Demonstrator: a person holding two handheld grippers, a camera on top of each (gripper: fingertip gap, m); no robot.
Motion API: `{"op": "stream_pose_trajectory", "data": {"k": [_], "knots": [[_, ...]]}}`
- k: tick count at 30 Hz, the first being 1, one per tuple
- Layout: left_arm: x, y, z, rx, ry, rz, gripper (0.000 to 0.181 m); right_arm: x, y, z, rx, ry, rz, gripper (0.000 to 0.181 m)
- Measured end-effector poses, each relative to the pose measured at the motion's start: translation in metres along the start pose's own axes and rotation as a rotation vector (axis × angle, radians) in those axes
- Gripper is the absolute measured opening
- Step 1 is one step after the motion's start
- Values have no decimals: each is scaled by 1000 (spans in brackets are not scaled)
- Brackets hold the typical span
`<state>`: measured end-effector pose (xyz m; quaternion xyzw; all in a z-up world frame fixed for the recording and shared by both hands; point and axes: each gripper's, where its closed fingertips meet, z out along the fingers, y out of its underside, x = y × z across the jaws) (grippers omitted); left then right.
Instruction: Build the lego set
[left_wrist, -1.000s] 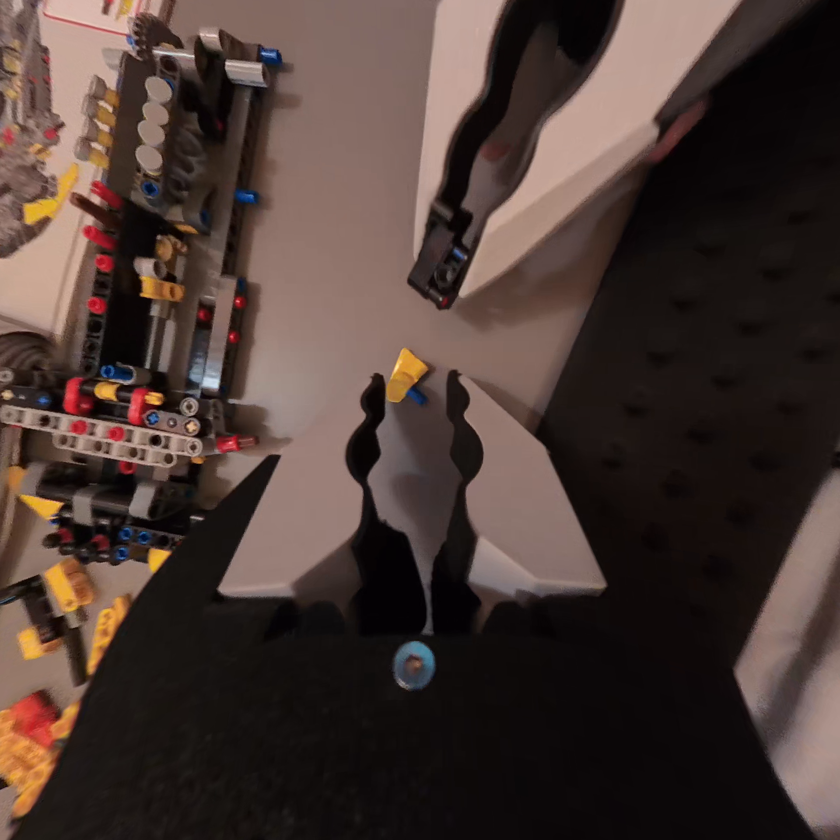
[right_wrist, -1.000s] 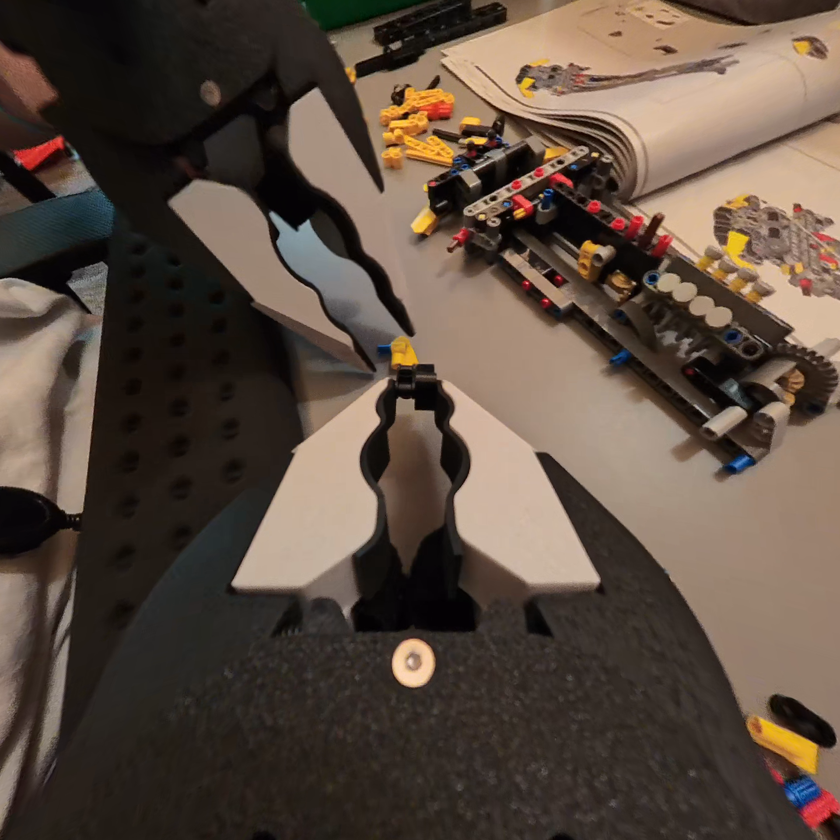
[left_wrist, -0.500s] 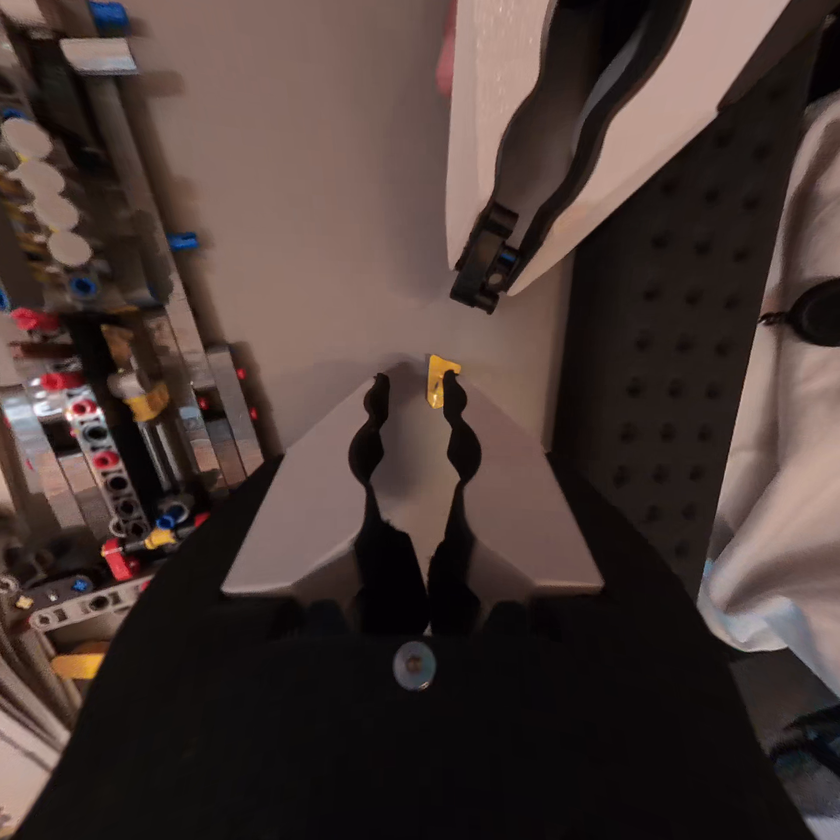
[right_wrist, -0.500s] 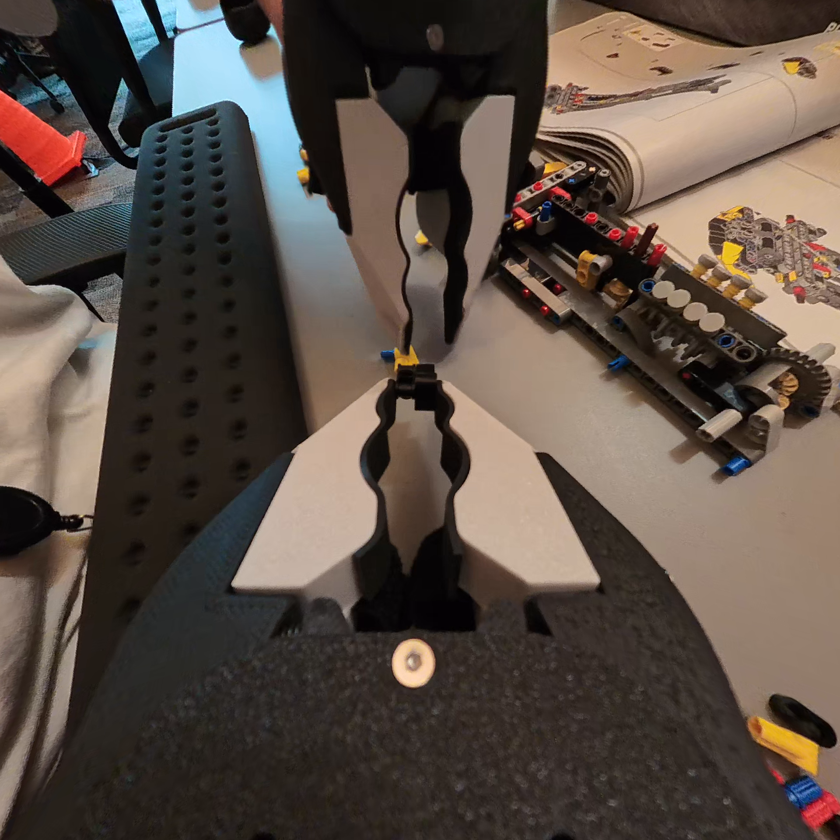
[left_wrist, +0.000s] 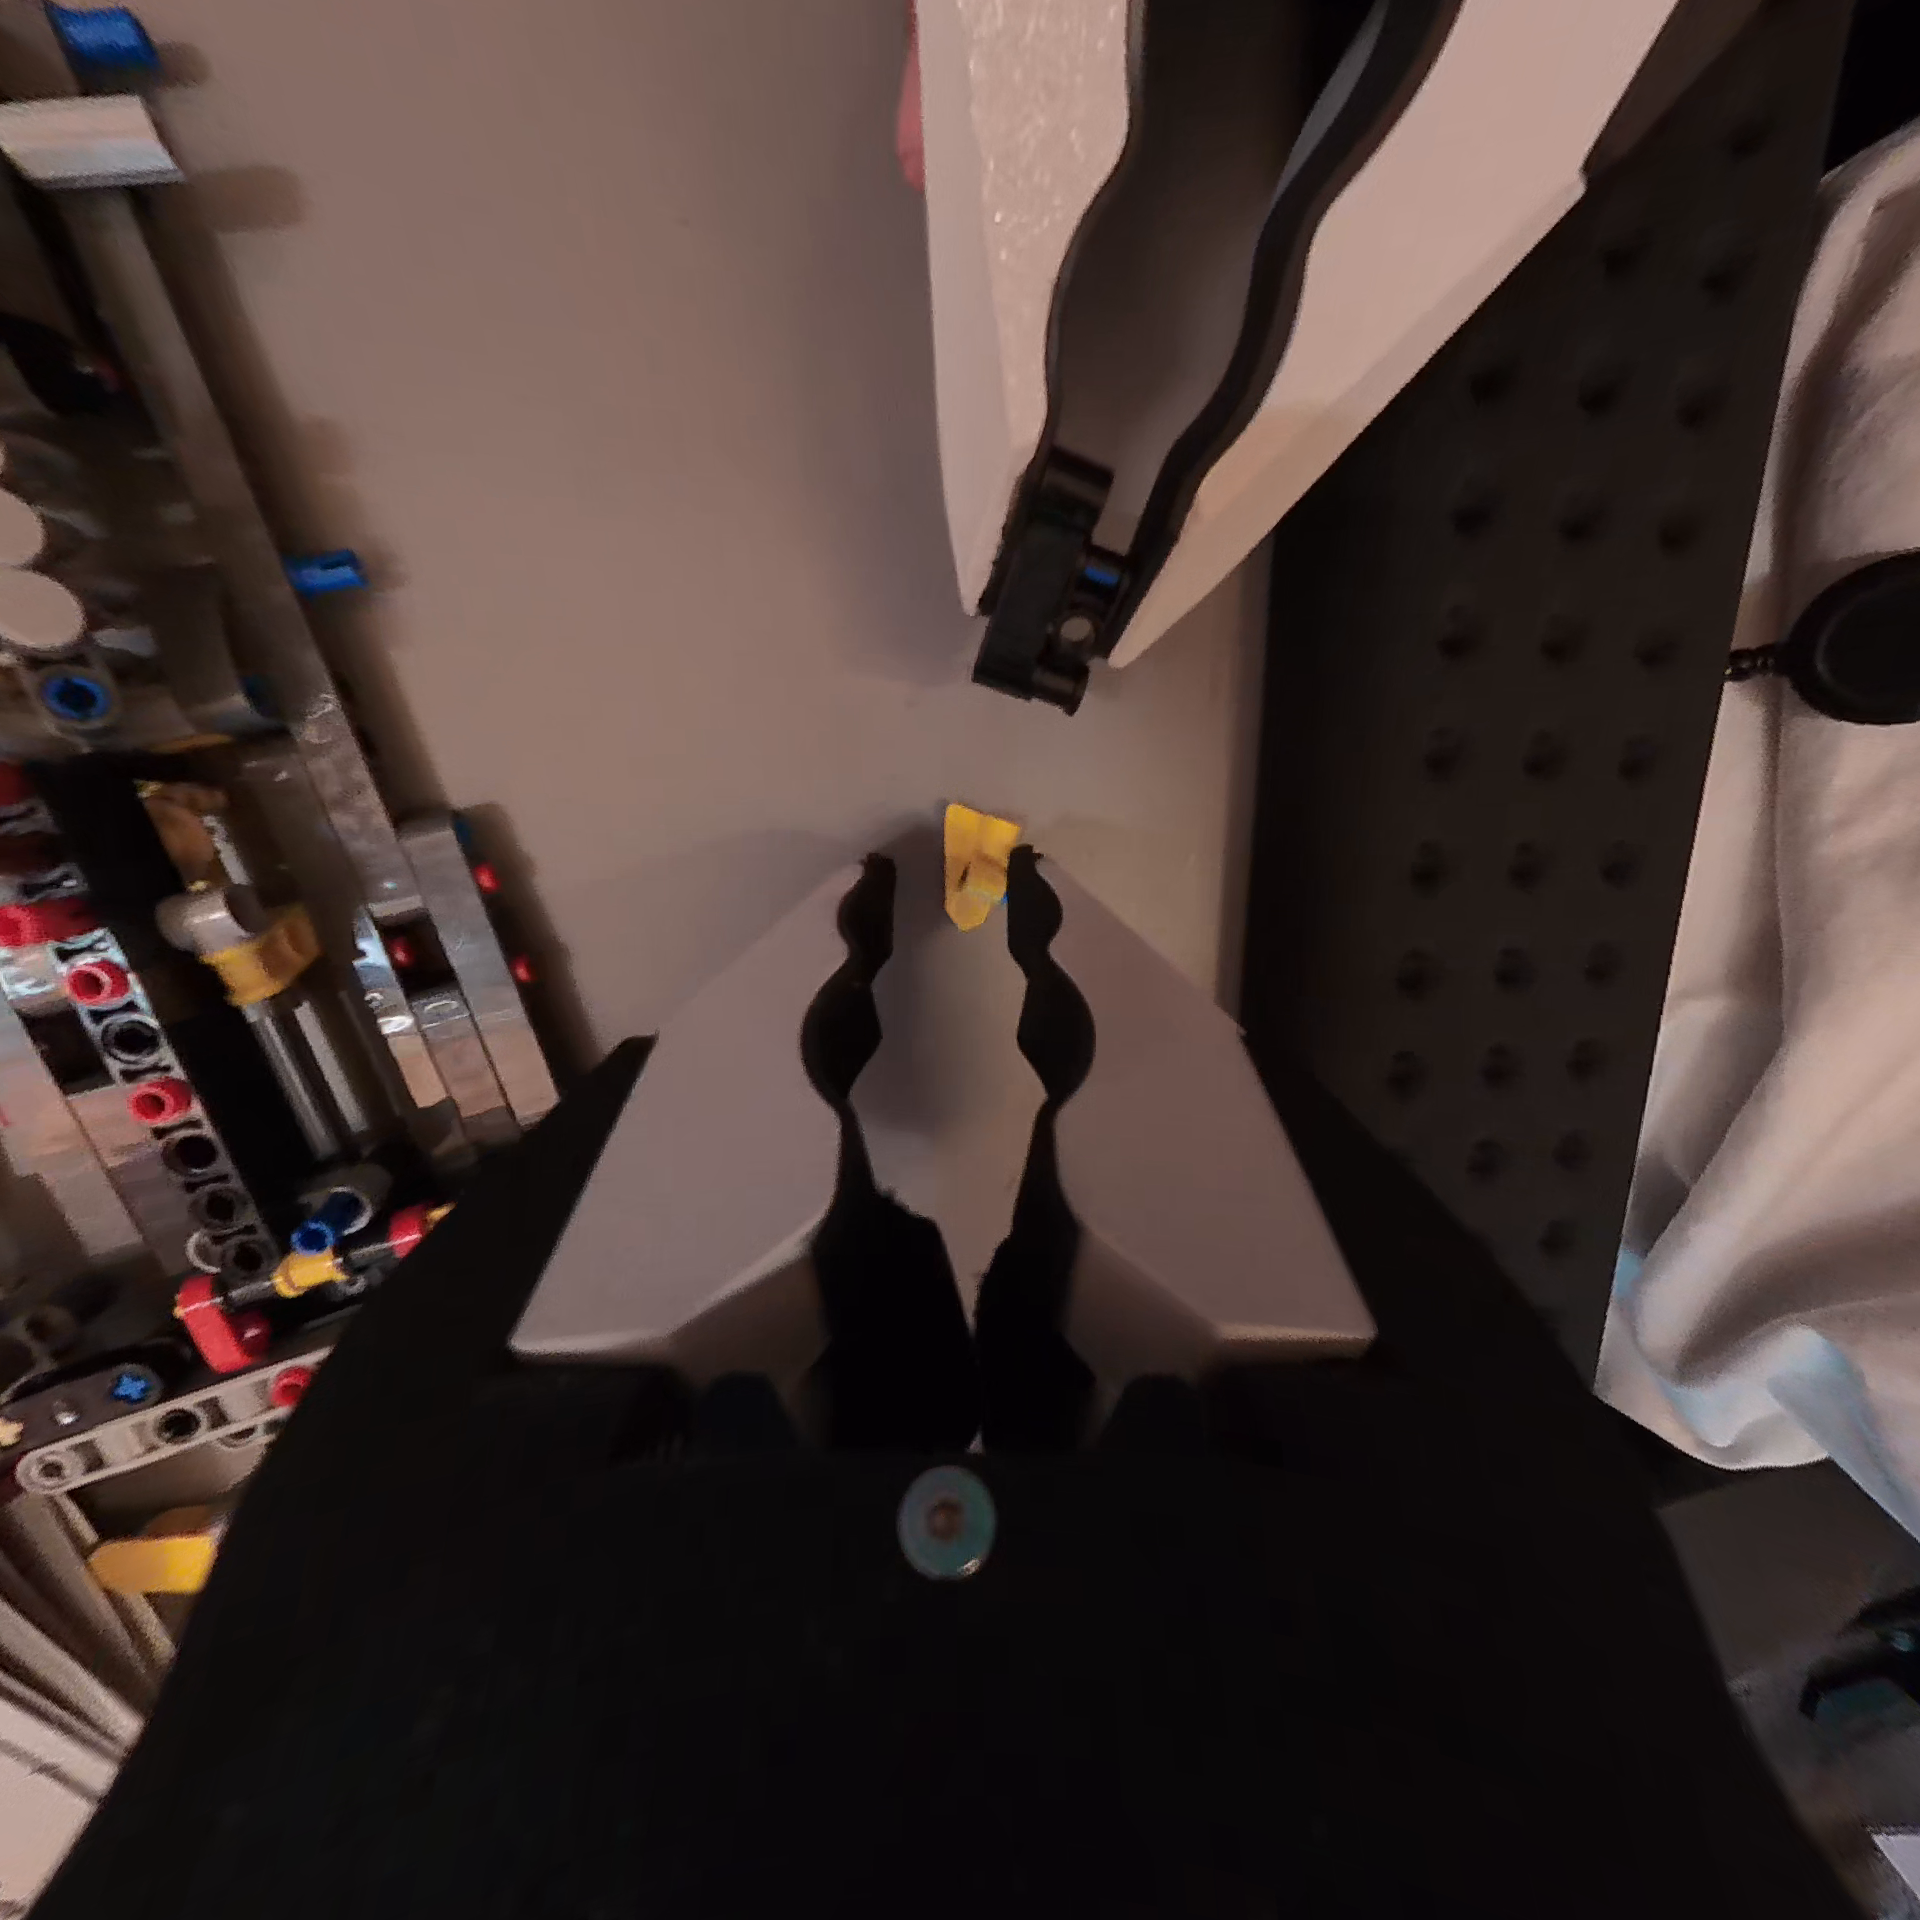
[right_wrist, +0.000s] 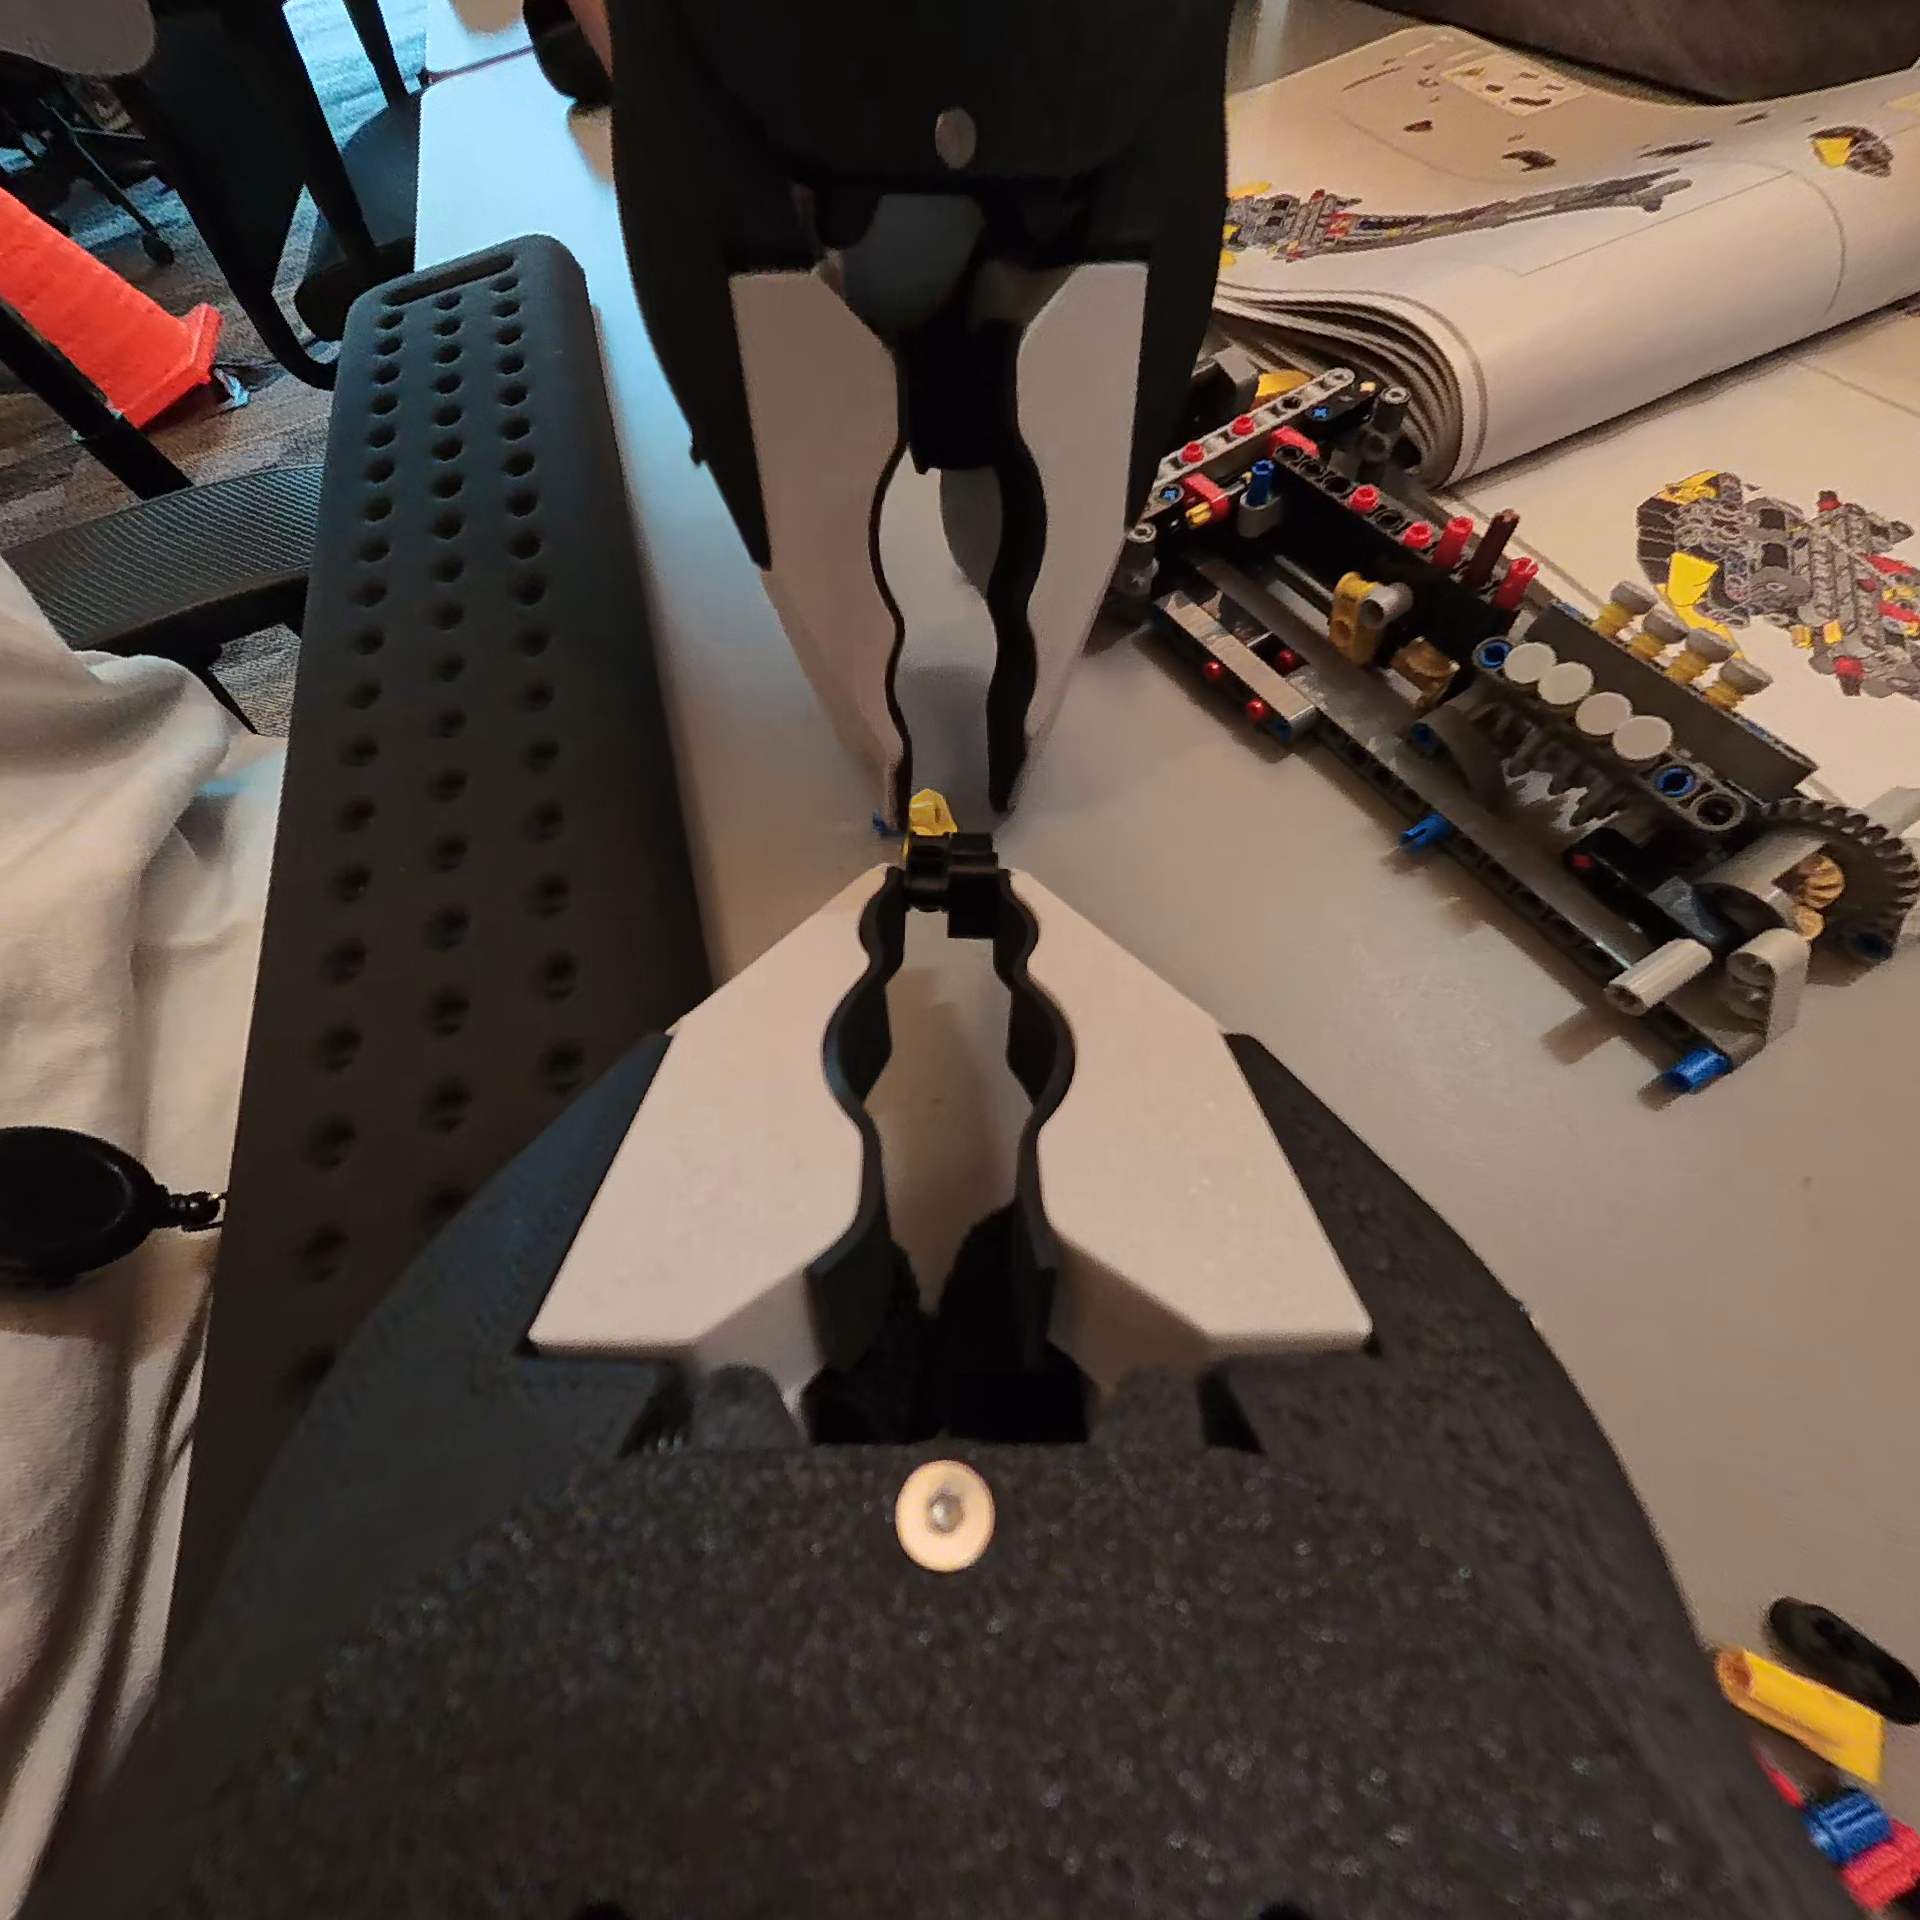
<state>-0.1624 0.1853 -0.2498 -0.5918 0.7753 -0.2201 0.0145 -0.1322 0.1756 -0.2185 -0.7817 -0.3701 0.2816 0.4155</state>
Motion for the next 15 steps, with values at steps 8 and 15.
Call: {"op": "stream_pose_trajectory", "data": {"k": [8,15], "knots": [[10,-2,5,10,24,9,11,-1,2,1,-12,-6,1,15],[14,3,3,5,4,81,10,-1,1,0,-8,-5,0,15]]}}
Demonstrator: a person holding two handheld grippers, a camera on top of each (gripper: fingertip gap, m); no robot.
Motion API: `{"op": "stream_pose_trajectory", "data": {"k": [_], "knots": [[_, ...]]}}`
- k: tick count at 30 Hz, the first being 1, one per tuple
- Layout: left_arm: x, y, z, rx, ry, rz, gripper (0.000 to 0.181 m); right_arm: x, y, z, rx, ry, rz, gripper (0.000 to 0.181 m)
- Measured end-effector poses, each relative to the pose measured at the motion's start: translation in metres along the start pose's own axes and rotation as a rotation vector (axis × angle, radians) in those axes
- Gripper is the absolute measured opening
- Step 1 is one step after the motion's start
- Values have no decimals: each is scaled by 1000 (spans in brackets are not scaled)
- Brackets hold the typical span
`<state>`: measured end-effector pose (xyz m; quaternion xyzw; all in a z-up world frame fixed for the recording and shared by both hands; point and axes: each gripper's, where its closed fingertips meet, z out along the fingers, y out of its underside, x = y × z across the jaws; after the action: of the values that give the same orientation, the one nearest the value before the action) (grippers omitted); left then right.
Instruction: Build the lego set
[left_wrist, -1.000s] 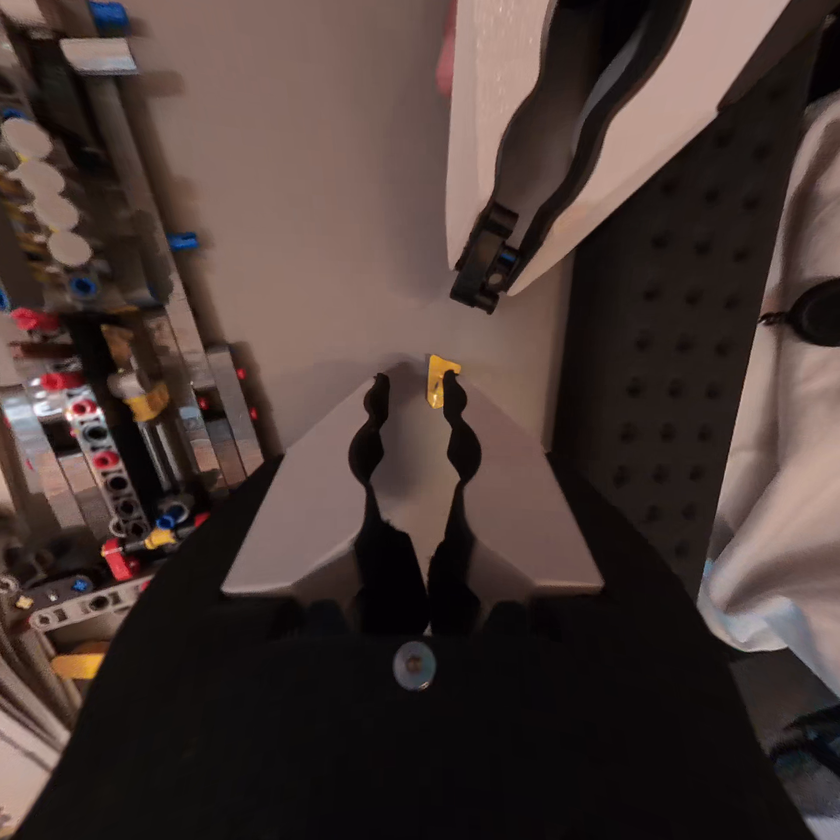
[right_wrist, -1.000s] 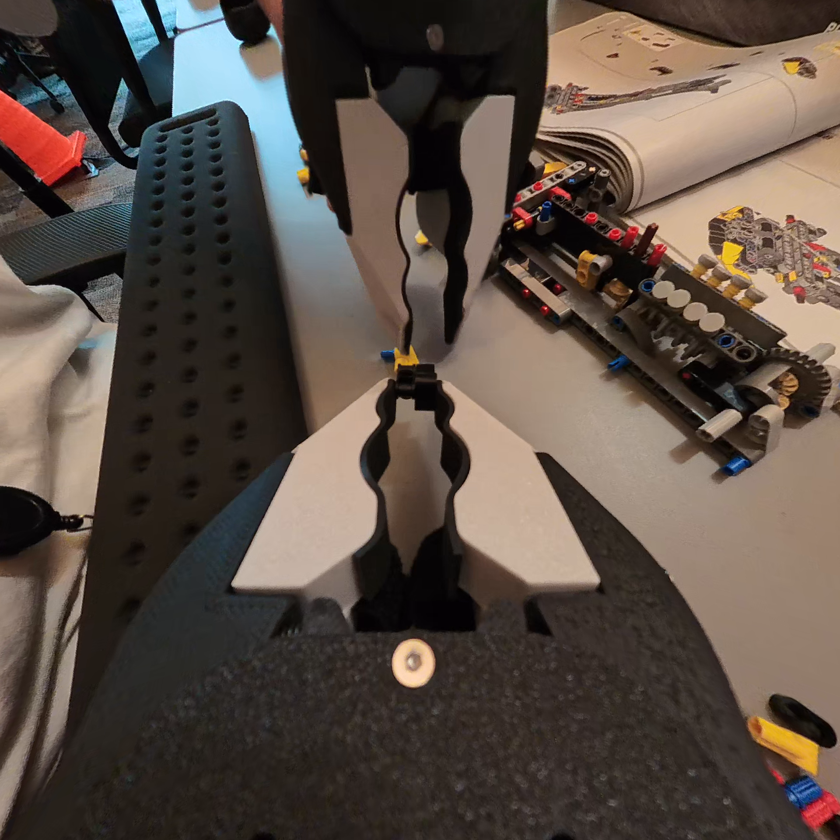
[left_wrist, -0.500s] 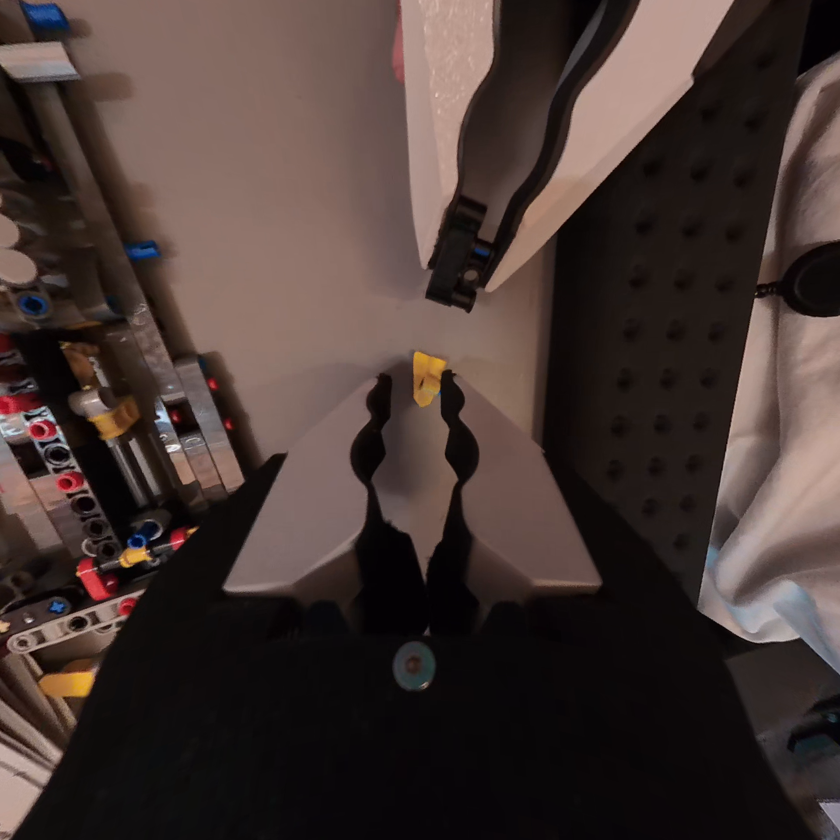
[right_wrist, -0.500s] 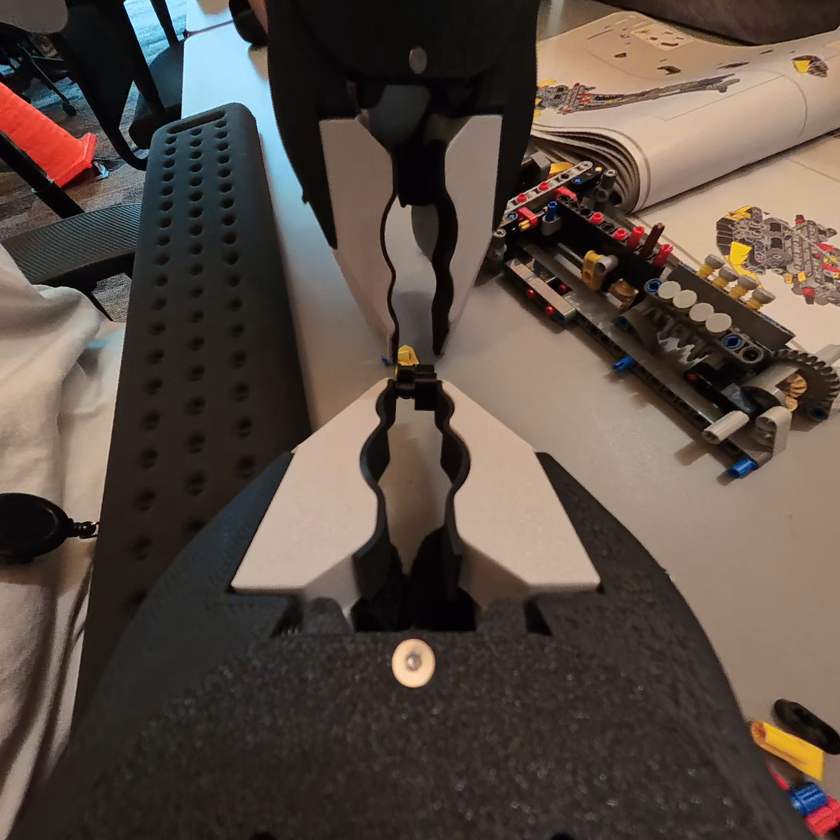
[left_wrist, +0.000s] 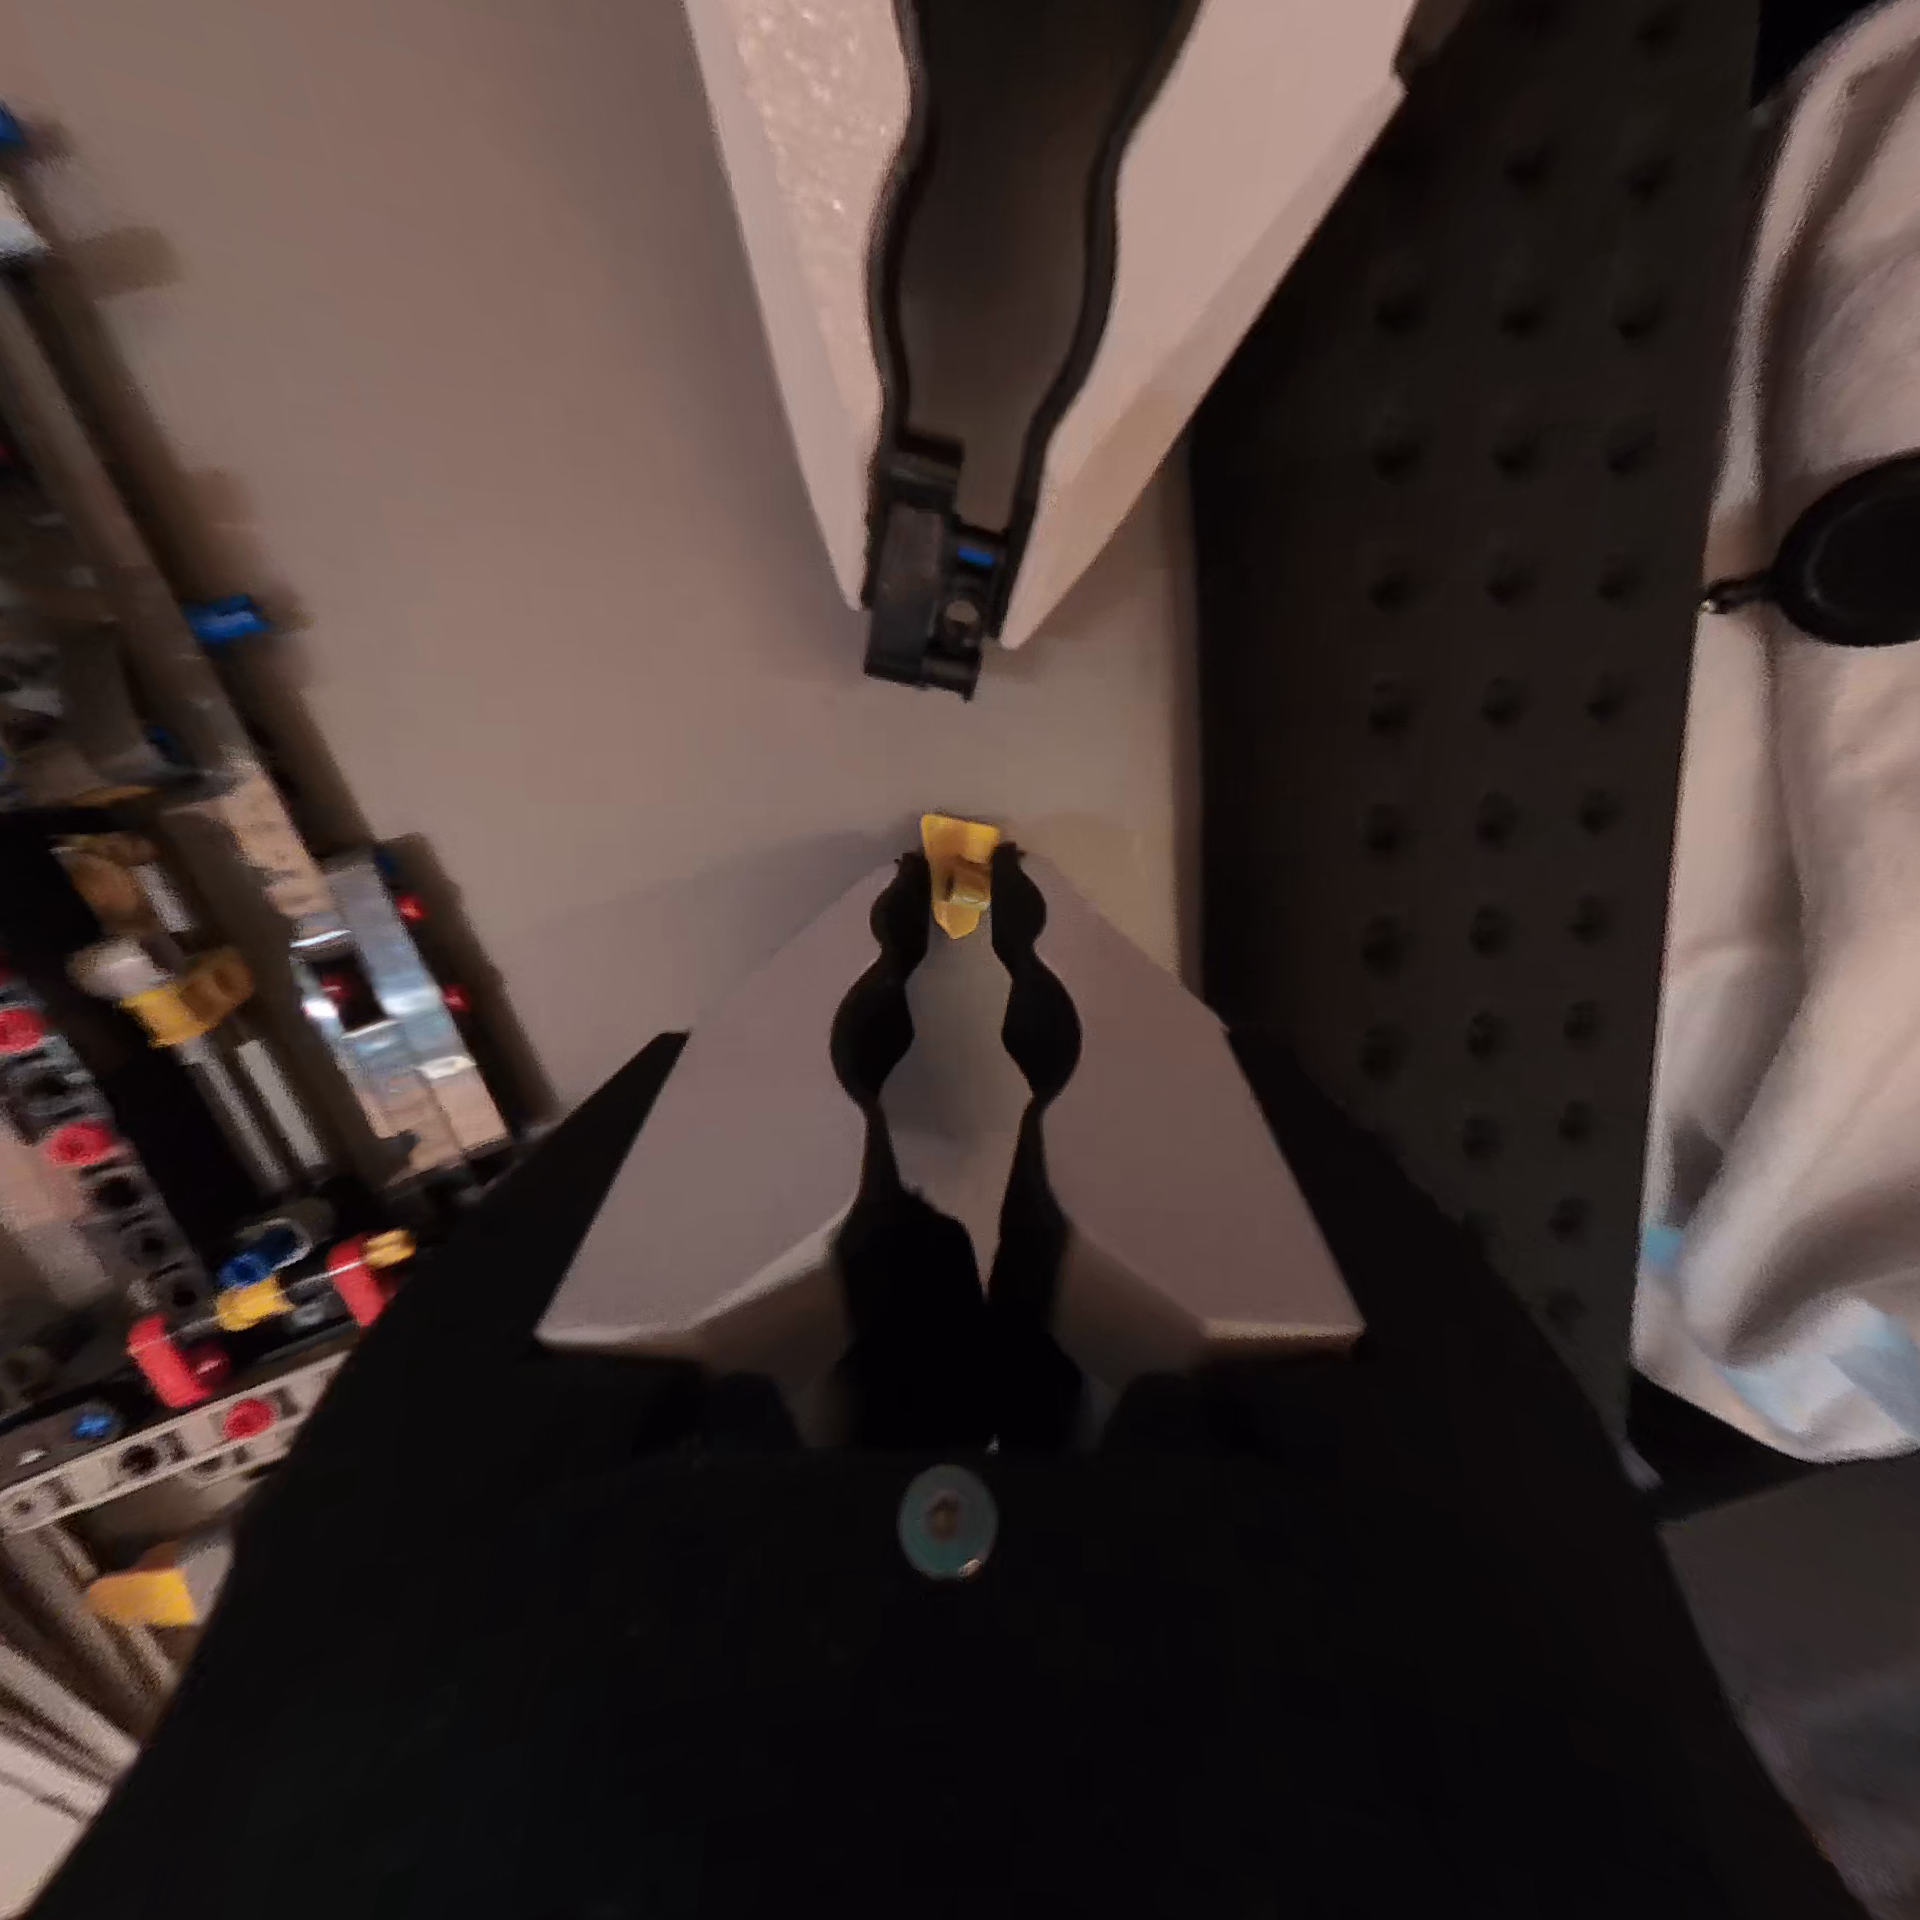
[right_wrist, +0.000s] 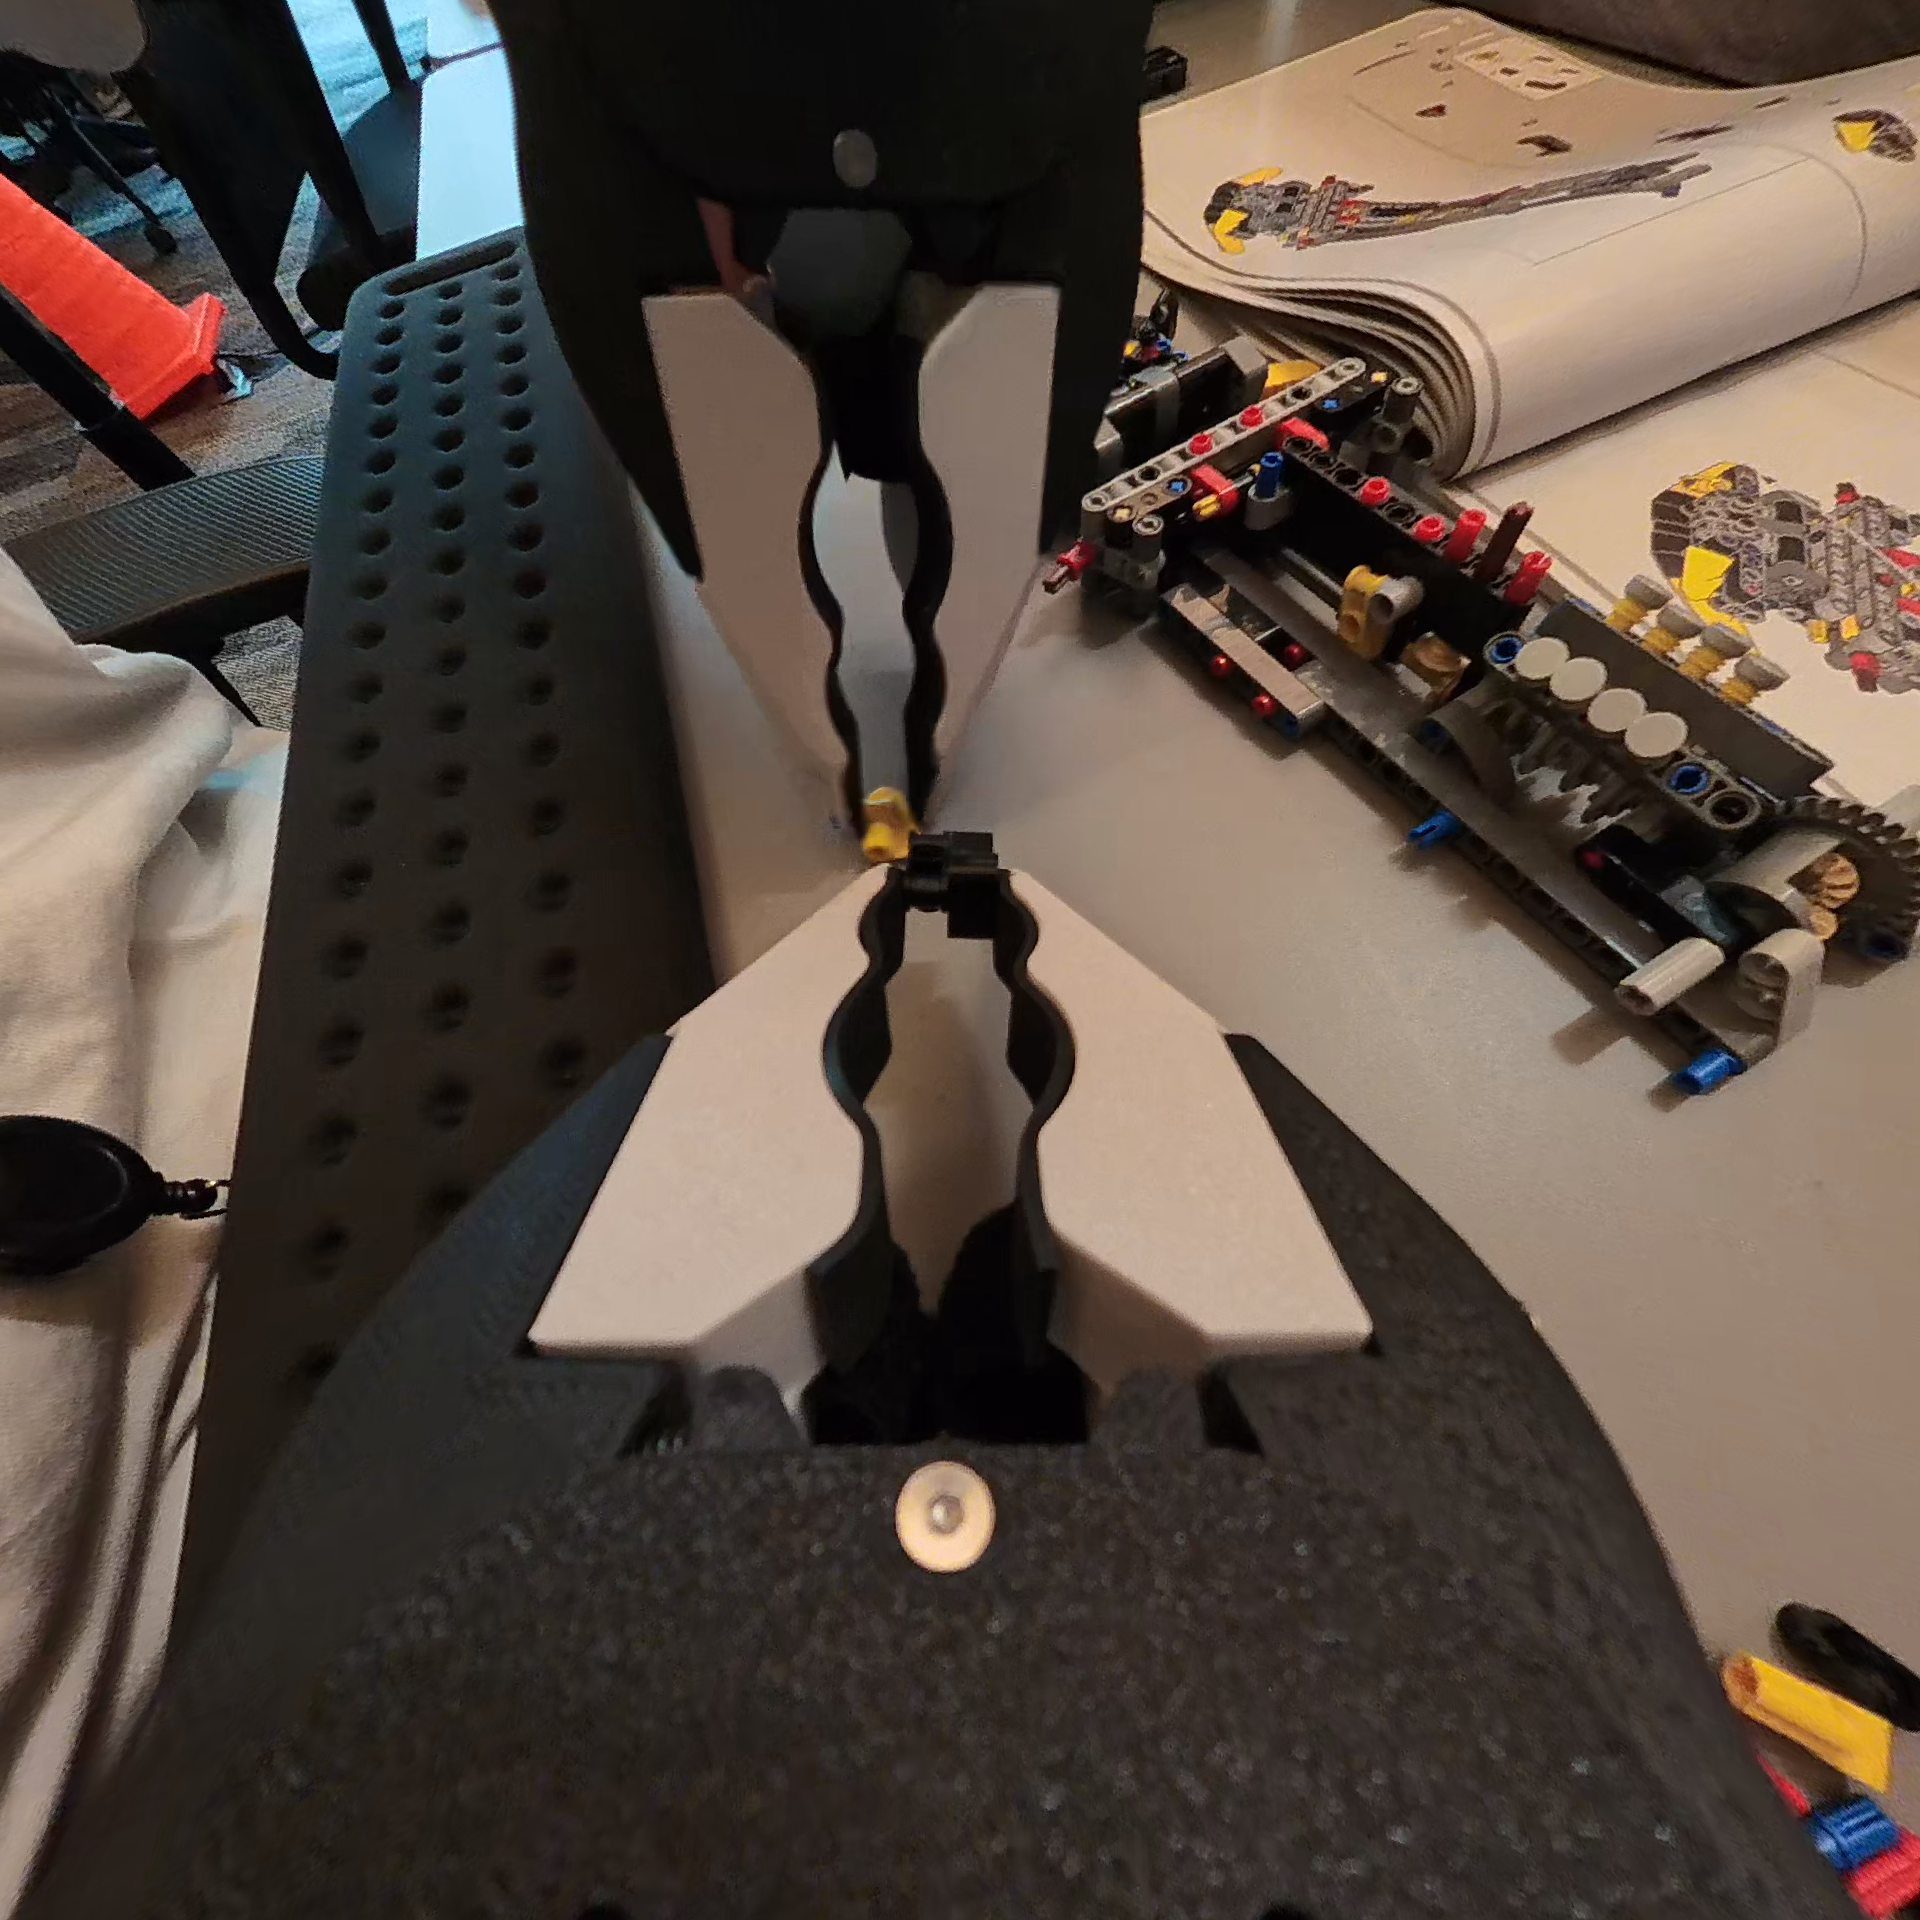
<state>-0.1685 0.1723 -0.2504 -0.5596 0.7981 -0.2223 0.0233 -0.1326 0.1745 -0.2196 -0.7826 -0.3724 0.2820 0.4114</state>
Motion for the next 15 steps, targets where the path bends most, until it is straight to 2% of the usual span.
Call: {"op": "stream_pose_trajectory", "data": {"k": [5,8,13,15], "knots": [[-27,-28,-24,305,-226,-66,10,1,-1,-1,13,8,-1,15],[-25,-46,-38,543,-303,-122,11,1,-2,1,11,8,11,15],[-24,-58,-54,786,-415,-155,11,3,-21,-10,129,-39,124,15],[-22,-63,-58,844,-447,-154,11,5,-24,-12,148,-39,148,15]]}}
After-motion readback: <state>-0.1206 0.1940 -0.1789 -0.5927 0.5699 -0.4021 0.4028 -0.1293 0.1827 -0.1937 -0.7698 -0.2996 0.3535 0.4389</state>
